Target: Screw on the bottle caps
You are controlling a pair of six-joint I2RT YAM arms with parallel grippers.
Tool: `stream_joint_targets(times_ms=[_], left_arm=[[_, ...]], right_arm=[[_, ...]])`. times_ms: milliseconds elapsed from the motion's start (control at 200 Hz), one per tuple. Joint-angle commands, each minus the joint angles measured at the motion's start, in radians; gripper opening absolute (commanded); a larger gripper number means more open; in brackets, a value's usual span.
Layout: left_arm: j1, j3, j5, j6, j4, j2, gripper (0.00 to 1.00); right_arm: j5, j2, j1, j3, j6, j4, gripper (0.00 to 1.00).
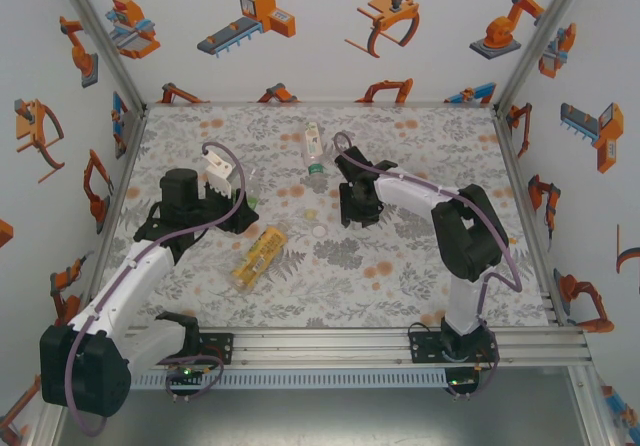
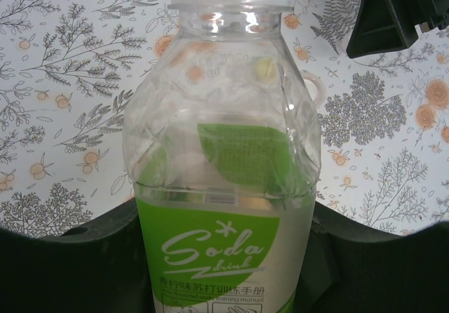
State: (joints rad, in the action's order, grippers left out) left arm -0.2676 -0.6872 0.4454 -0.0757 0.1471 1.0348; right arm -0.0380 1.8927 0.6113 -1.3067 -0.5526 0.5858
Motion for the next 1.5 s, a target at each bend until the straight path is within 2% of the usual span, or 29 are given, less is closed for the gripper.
stream_joint_targets(times_ms=[0, 265, 801, 1497], left_arm=[[0.003, -0.034, 0.019, -0.019, 0.01, -0.004, 0.35], [0.003, -0.034, 0.019, -0.02, 0.01, -0.004, 0.35], [0.004, -0.034, 0.018, -0.021, 0.013, -0.005, 0.35], [0.003, -0.034, 0.018, -0.022, 0.015, -0.006, 0.35]], right_arm=[[-0.007, -0.002, 0.005, -0.035, 0.007, -0.009, 0.46], [-0.022, -0.023, 0.005, -0.045, 0.009, -0.004, 0.46], [-0.017, 0.034, 0.006, -0.036, 0.008, -0.019, 0.45], [-0.062, 0.004, 0.006, -0.072, 0.027, 0.037, 0.47]])
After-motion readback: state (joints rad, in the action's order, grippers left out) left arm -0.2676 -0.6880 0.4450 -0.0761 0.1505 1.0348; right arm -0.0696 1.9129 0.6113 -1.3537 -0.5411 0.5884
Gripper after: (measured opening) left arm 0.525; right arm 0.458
